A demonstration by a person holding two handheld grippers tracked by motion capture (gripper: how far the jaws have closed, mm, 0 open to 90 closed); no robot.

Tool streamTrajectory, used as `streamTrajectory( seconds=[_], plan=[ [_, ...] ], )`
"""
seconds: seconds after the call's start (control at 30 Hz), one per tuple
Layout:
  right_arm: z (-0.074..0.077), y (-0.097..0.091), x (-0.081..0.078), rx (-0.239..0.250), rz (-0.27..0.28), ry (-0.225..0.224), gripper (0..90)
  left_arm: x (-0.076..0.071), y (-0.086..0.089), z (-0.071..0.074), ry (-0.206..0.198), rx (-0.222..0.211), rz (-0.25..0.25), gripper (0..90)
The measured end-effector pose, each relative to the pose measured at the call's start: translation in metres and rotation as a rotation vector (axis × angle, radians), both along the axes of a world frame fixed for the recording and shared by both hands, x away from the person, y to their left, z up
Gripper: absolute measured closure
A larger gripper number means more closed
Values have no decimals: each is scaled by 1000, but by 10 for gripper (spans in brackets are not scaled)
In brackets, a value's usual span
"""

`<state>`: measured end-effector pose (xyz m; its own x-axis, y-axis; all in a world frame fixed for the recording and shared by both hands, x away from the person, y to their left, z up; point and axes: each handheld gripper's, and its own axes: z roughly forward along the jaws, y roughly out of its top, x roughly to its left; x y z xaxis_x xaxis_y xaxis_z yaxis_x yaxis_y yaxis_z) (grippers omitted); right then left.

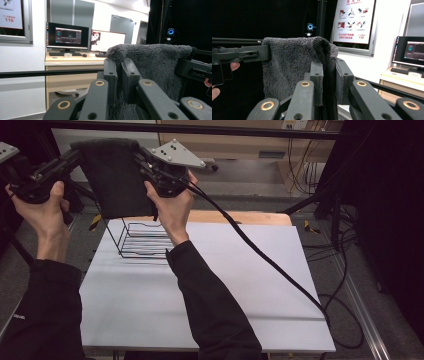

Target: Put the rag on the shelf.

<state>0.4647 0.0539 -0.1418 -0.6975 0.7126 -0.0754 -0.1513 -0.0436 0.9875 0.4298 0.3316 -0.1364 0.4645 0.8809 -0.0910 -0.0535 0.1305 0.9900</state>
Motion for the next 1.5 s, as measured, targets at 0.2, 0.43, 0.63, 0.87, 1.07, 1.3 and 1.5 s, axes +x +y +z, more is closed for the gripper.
streamTrajectory(
  seconds=[0.2, 0.43, 0.63, 0.87, 1.07, 1.3, 1.5],
  plan=[
    [8, 5, 10, 9, 6, -1, 792, 9, 3, 11, 2, -11, 11, 831],
    [19, 6, 22, 18, -2, -6, 792, 25, 2, 19, 2, -31, 14, 831],
    [19, 4, 34, 15, -20, 3, 792, 43, -4, 19, 9, -21, 31, 831],
    [15, 1, 47, 10, -30, 26, 792, 60, -7, 10, 16, -27, 31, 830],
    [6, 2, 59, -31, -45, 41, 792, 69, -6, -5, 35, -11, 33, 830],
    [-9, 7, 64, -44, -25, 70, 792, 72, 2, -19, 52, 11, 40, 830],
    [-16, 15, 64, -35, 13, 105, 792, 72, 13, -28, 61, 27, 51, 831]
  ],
)
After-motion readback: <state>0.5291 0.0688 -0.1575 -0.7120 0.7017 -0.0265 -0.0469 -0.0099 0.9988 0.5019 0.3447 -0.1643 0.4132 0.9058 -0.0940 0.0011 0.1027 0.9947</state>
